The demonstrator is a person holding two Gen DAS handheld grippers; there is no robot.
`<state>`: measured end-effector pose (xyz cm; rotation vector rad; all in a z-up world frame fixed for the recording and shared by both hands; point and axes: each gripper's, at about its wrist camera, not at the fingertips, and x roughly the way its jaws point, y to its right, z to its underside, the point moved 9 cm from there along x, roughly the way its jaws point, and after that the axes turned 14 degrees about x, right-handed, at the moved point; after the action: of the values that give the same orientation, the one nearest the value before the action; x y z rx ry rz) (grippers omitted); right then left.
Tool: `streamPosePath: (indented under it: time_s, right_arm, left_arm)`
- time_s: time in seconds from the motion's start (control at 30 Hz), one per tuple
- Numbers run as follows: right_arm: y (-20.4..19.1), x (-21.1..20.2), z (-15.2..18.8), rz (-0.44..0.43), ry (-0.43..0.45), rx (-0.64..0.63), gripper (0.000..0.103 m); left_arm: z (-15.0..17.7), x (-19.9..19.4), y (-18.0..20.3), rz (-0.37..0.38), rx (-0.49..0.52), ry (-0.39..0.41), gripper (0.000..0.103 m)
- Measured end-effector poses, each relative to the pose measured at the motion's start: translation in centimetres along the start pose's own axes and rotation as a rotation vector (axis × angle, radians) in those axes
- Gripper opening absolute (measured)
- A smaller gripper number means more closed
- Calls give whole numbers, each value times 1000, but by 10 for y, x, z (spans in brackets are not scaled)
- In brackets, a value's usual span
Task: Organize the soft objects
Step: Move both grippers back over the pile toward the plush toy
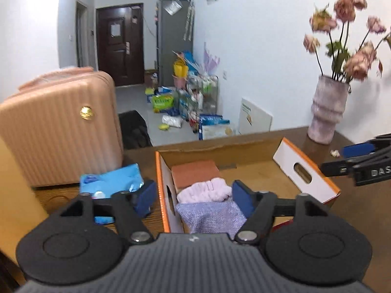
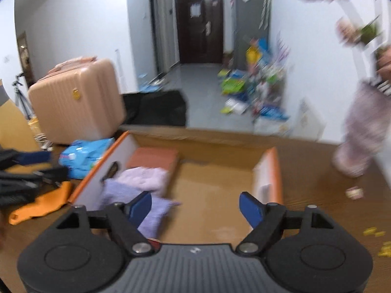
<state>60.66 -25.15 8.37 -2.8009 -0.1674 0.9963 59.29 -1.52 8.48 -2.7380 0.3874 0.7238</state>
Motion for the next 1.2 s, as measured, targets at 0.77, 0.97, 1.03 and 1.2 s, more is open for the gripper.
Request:
streamPosePath:
  time_s: [0.77,0.97,1.03,1.2]
  right_arm:
    - [20,-231,215,-99,417,9,91]
    - [28,-264,285,-123,369,94,92]
    - [26,-263,292,-137,354,102,92]
    - [26,-258,288,-108,368,98,92]
  left_arm:
    - [164,-242,107,-113,-86,265,102]
    - [227,-280,119,-125,-167,168,102]
    - [226,-284,117,-141,-152,174,102]
    - [211,-280,117,-152,-125,201,102]
